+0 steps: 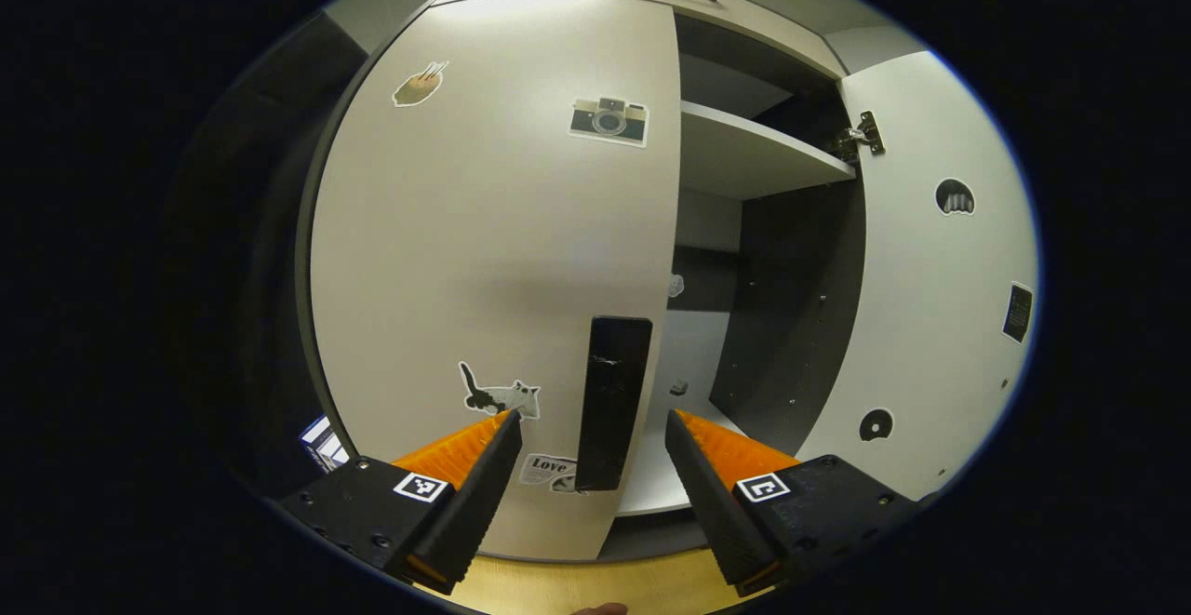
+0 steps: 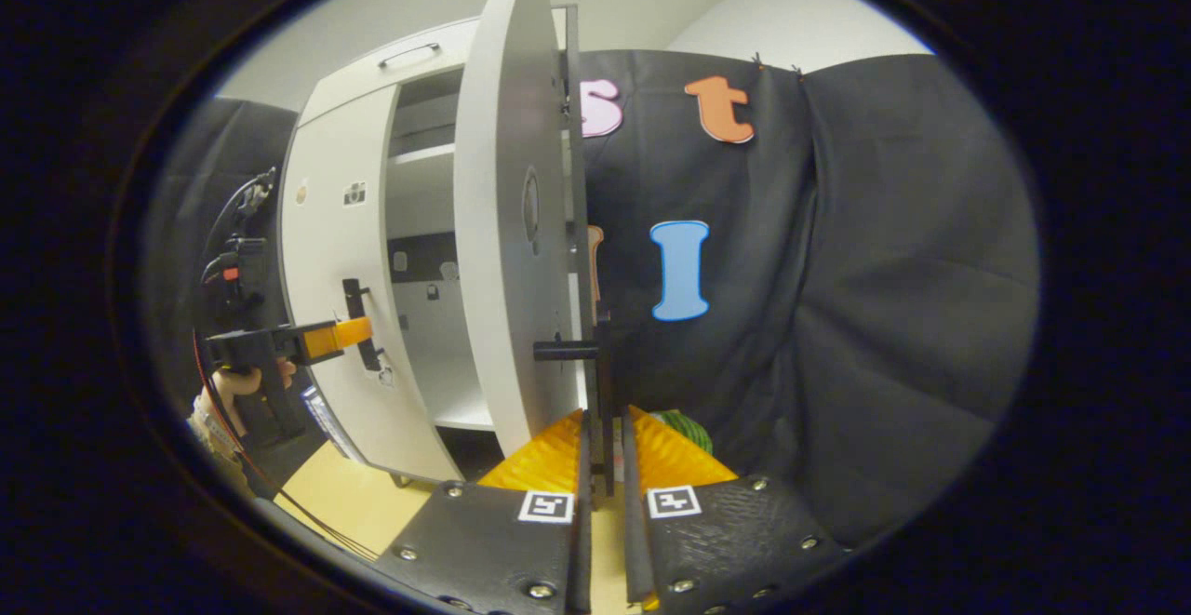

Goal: Open the right door of the double-door shoe cabinet with the right hand, and open the left door with the left hand.

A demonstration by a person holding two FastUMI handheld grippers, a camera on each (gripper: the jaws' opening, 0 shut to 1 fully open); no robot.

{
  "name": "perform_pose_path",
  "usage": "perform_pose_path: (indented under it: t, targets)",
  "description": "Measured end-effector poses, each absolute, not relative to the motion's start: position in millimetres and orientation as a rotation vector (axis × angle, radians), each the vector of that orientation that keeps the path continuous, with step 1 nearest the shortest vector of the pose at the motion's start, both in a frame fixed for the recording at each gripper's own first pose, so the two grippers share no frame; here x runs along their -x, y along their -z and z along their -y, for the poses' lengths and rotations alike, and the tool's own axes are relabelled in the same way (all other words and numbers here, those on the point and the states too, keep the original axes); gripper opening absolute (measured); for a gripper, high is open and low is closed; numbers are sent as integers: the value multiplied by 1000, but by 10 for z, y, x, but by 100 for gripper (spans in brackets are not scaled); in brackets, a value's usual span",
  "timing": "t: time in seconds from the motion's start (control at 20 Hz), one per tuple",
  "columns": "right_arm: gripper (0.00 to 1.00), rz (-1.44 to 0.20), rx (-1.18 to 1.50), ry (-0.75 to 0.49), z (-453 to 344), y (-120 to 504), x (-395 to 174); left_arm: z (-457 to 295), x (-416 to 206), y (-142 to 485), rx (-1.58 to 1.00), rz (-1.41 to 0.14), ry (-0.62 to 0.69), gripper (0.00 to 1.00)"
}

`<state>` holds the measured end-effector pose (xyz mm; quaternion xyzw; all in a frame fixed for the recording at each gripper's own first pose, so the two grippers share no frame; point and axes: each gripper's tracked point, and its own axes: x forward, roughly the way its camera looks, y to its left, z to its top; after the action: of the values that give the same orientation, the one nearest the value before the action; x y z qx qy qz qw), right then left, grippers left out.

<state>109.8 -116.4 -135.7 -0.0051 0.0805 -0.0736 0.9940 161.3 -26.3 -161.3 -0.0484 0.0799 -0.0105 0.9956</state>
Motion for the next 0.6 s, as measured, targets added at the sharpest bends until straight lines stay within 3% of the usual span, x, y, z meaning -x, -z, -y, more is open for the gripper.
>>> perform_pose_path:
  t: [0.15, 0.2, 0.35, 0.4, 0.6]
  targets:
    - [15, -130, -30, 165, 1216, 1273, -855, 213, -1656, 1658, 104, -169, 12, 97]
    - [0, -126, -46, 172, 1198, 1225, -937, 202, -1671, 1677, 104, -172, 9, 97]
    - [13, -130, -35, 204, 1290, 1283, -928, 173, -1716, 1721, 102, -182, 2, 97]
    - [6, -132, -23, 215, 1315, 1276, -891, 174, -1736, 1730, 100, -183, 3, 97]
    - [7, -136, -18, 236, 1355, 1304, -776, 189, -1802, 1728, 89, -178, 6, 97]
